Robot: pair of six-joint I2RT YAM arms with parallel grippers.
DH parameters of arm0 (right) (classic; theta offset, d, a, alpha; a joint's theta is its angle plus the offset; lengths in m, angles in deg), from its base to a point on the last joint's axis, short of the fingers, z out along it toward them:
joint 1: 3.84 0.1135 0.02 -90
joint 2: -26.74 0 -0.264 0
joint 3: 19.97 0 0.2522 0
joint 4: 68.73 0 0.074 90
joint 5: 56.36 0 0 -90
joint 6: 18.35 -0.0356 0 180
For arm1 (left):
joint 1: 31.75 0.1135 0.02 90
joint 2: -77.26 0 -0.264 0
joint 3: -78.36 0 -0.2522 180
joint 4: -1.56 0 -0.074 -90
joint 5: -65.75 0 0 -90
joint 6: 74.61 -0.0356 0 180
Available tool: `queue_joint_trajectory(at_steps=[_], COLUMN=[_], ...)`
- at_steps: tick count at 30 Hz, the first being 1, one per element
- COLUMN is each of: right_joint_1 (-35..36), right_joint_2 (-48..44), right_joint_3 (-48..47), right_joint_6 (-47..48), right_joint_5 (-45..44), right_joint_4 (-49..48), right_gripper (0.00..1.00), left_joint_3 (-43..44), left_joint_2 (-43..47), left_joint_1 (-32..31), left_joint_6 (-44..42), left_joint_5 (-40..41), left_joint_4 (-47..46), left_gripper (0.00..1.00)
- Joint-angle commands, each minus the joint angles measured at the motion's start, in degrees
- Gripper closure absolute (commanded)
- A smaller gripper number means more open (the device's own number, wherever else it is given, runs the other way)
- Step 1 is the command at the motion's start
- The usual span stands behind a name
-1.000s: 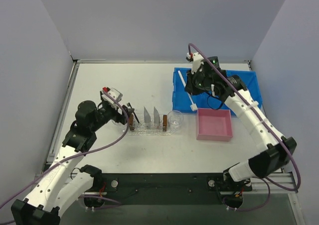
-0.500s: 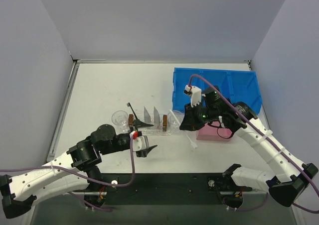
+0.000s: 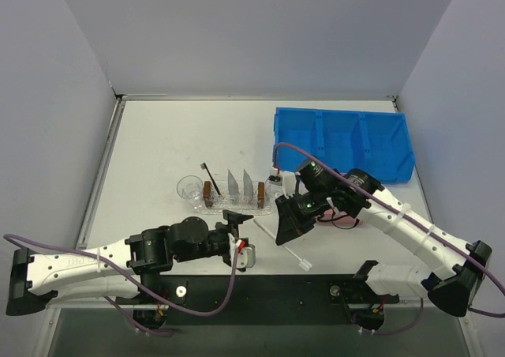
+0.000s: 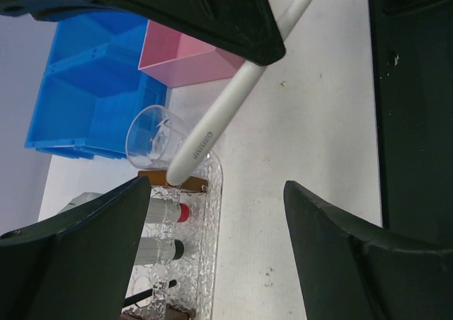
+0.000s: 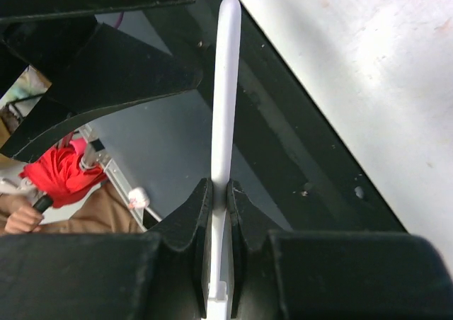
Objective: Prepare toiletry sets of a toothbrush and toothpaste on the tray
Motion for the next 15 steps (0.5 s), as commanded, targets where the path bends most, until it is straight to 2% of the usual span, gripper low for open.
queue_joint_trajectory(at_steps=[1, 12, 15], right_joint_1=[1.90, 2.96, 3.14], right_joint_2=[3.26, 7.83, 8.36], right_joint_3=[-1.16, -3.54, -3.80], right_joint_6=[-1.50, -1.32, -1.32], right_joint_5=[5.35, 11.86, 12.92], right_joint_4=[2.15, 2.42, 2.51], right_gripper=[1.00, 1.00, 1.00], left_joint_3=[-0.35, -0.79, -0.70], left_joint_2=[0.54, -3.23, -3.93], left_joint_1=[-0.85, -2.61, -2.61], left_joint_6=[-1.59, -0.62, -0.53], left_joint_5=[2.88, 1.04, 1.21], left_joint_4=[-3.59, -4.20, -4.29], left_gripper=[0.14, 0.14, 0.20])
